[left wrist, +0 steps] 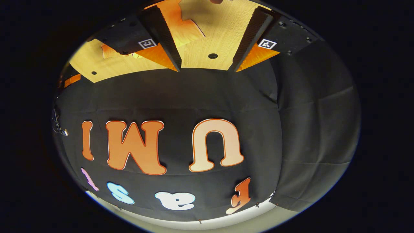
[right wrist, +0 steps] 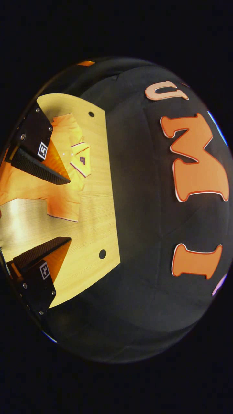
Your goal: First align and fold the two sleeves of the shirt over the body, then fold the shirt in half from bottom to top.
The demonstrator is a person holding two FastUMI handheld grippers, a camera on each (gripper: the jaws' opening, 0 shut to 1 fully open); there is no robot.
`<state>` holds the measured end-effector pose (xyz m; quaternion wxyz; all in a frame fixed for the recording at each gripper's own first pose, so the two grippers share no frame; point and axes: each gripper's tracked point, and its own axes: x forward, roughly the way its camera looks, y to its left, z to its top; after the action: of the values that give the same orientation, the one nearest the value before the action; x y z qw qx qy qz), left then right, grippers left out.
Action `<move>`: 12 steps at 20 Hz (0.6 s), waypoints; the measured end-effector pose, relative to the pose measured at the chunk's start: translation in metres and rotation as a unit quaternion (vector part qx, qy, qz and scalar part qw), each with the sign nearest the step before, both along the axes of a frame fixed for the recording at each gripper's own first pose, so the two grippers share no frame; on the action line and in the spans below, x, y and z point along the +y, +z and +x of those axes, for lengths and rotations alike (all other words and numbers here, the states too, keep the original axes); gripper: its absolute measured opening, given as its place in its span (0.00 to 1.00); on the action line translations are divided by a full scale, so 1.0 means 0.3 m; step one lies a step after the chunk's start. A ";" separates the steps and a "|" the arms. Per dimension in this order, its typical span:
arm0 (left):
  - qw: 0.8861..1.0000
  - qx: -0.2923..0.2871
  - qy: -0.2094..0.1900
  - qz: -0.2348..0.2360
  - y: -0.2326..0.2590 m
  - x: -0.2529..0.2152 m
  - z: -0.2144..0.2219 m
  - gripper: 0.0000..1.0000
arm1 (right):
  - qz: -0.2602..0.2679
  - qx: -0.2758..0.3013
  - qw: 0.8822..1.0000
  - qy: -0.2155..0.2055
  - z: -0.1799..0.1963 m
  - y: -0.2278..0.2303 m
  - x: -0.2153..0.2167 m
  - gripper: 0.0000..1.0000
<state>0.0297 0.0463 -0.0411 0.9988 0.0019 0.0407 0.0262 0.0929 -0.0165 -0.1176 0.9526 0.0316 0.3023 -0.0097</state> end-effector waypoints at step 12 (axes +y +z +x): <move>0.998 0.052 0.037 0.009 -0.137 0.087 0.091 0.98 | 0.058 0.212 0.975 -0.027 0.235 -0.476 -0.024 0.99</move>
<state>0.0571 0.0723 -0.0823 0.9937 0.0105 0.0924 0.0632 0.1635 -0.0236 -0.2604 0.8629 0.0924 0.4963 -0.0241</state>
